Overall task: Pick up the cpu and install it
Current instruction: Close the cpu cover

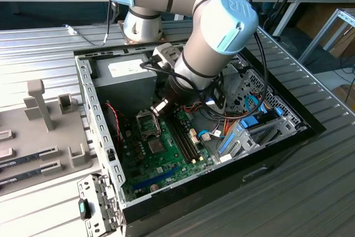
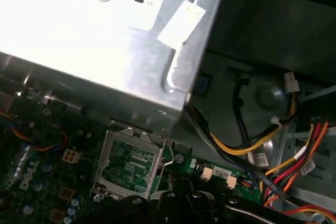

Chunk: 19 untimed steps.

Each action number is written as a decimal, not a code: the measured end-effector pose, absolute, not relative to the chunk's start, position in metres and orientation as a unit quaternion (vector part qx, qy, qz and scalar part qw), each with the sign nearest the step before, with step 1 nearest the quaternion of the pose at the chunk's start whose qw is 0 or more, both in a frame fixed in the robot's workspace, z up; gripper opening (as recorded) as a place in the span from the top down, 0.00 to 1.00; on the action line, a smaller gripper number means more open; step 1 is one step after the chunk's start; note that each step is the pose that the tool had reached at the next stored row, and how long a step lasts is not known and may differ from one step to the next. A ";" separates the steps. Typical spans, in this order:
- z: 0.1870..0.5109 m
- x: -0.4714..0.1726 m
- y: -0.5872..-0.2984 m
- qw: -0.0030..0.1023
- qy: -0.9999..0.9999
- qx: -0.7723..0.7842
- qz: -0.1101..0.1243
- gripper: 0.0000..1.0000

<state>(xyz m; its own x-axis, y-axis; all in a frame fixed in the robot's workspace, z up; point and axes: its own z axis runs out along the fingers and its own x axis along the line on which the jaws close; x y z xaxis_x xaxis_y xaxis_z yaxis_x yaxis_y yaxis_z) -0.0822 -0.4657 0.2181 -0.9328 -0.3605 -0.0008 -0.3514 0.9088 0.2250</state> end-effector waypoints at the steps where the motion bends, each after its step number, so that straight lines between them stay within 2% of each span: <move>1: 0.218 -0.082 -0.466 0.021 -0.975 0.192 -0.111 0.89; 5: 0.218 -0.082 -0.466 0.026 -0.967 0.230 -0.110 0.89; 19: 0.212 -0.083 -0.463 0.027 -0.961 0.252 -0.115 0.89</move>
